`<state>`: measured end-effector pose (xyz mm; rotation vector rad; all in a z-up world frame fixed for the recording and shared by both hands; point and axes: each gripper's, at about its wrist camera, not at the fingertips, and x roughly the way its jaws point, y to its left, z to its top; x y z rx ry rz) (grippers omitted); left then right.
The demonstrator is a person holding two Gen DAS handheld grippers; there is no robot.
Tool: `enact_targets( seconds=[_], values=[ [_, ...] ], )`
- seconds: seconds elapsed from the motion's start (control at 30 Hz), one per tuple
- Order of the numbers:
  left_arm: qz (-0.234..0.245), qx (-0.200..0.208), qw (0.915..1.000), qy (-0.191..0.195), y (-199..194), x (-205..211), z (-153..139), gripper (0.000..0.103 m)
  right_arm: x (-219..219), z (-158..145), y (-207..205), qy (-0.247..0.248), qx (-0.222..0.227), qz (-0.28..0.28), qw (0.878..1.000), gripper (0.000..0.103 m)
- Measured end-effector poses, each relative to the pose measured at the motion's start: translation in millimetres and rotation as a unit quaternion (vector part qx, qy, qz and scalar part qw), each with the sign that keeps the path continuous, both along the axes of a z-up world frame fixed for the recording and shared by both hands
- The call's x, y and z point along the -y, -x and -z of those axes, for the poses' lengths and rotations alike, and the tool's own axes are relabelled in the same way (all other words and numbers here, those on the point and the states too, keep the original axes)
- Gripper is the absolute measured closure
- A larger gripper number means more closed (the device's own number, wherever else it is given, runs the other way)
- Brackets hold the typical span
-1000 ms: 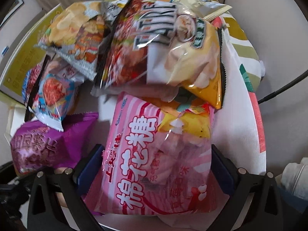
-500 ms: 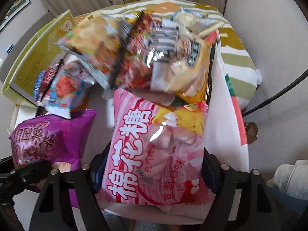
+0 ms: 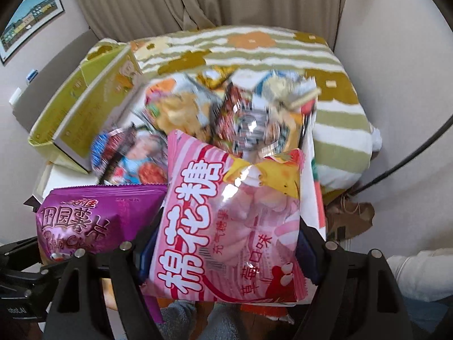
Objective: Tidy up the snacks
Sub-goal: 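Grasp the purple chip bag with left tool while right tool grasps pink marshmallow bag, then carry both bags over the box and open both tools to drop them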
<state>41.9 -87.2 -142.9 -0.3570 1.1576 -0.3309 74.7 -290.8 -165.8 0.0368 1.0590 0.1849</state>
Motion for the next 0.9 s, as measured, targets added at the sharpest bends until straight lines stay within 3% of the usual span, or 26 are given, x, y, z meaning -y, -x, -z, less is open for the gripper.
enact_targets(
  seconds=[0.23,0.43,0.67,0.9],
  values=[
    [-0.039,0.059,0.9974,-0.013,-24.7,-50.1,-48.6,0.048,-32.3,-45.3,-21.7,0.003,0.050,-0.027,0.998,0.028],
    [-0.073,0.087,0.9931,-0.027,-66.4,-128.7,-72.2,0.048,-90.3,-80.0,-57.3,-0.005,0.087,-0.049,0.995,0.028],
    [-0.074,0.090,0.9895,-0.086,-123.7,-218.3,-78.2,0.048,-182.2,-101.0,-93.8,-0.013,0.121,-0.053,0.991,0.027],
    [-0.037,0.076,0.9907,-0.107,-174.7,-289.2,-63.6,0.048,-269.5,-96.0,-124.9,-0.013,0.093,-0.047,0.994,0.027]
  ],
)
